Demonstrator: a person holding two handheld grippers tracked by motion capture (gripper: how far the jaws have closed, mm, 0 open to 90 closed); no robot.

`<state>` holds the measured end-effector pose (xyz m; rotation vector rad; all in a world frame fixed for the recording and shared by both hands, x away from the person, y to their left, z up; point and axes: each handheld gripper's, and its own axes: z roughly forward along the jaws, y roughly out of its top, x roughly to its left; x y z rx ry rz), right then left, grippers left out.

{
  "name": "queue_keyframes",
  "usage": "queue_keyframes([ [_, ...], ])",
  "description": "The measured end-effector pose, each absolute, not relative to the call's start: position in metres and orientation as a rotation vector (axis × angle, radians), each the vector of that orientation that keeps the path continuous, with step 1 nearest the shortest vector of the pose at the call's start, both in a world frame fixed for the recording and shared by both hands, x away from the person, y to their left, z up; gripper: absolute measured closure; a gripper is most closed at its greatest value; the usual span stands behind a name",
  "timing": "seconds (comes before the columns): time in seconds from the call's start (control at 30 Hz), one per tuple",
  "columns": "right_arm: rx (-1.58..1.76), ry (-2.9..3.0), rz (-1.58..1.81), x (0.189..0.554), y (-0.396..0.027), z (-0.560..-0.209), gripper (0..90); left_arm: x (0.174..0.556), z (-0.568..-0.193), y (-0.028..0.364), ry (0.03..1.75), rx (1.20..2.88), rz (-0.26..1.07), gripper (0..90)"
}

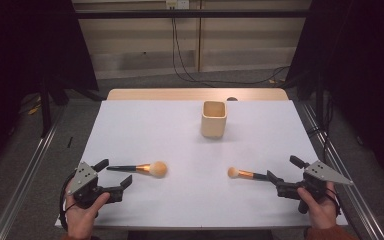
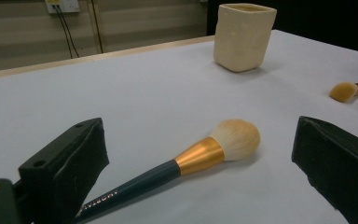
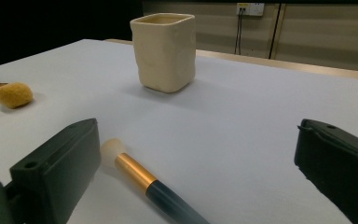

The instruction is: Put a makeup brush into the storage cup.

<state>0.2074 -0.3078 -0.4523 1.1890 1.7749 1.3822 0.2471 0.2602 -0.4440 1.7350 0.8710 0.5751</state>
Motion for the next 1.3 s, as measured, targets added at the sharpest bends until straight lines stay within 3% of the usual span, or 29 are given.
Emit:
queue_keyframes([
  [1.3, 1.178, 1.787, 1.372, 0.207, -0.304, -0.451, 0.0, 0.283, -0.43, 0.251, 0.822, 1.748, 0.608, 3.7],
])
